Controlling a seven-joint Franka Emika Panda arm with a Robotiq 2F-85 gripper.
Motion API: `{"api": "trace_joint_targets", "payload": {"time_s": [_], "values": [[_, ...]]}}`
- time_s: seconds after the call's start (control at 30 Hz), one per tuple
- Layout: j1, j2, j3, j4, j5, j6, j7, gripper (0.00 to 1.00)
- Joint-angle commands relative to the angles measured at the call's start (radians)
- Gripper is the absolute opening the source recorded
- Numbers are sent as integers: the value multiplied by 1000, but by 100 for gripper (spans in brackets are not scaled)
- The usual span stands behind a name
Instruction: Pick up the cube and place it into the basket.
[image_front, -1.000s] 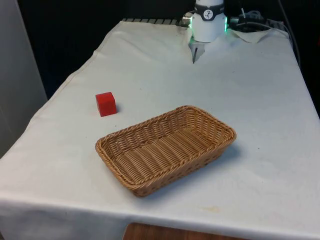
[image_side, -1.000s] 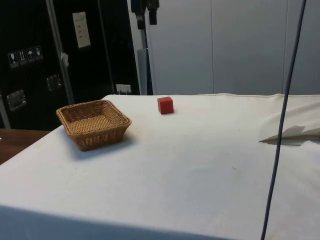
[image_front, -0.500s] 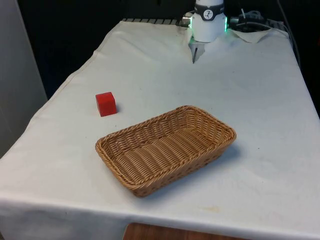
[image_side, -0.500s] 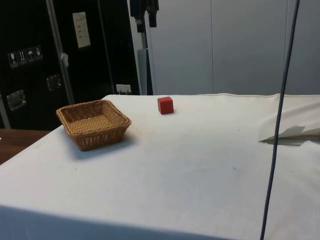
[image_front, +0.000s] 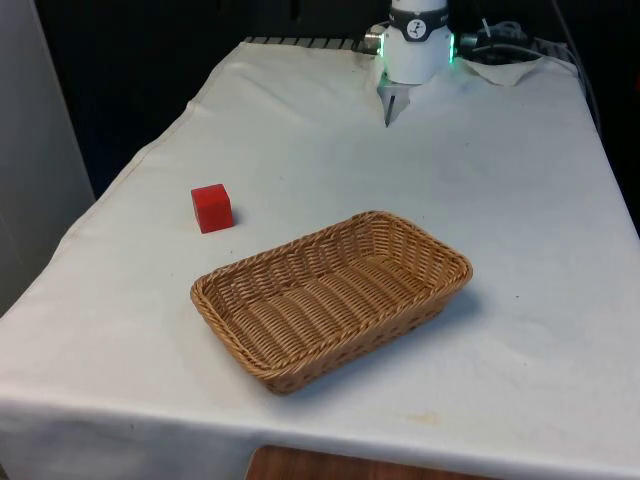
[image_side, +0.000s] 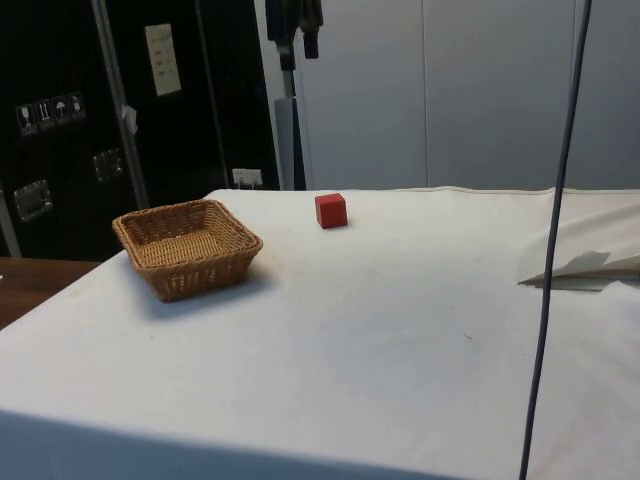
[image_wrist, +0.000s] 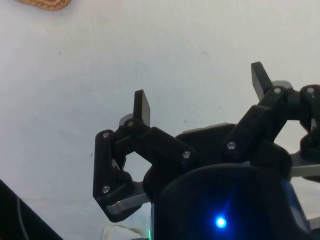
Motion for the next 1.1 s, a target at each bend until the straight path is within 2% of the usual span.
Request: {"api": "trace_joint_targets", "payload": {"time_s": [0.0,0.17,0.2,0.23,0.43,0.5,0.53,0.6,0.8,0.83,0.87,1.07], "values": [[-4,7,-4,6,10,3,-10,100],[-6,18,-18,10,11,10,-21,100],[-1,15,-21,7,0,10,-13,100],[-6,22,-24,12,11,12,-25,100],[-11,39,-45,23,14,18,-41,100],[-6,37,-49,22,3,17,-34,100],[-11,44,-51,26,14,19,-46,100],[-13,47,-57,28,15,20,-51,100],[-16,60,-79,36,18,23,-68,100],[-11,56,-80,33,8,20,-59,100],[-17,62,-81,37,18,23,-70,100],[-20,74,-101,44,22,26,-85,100]]}}
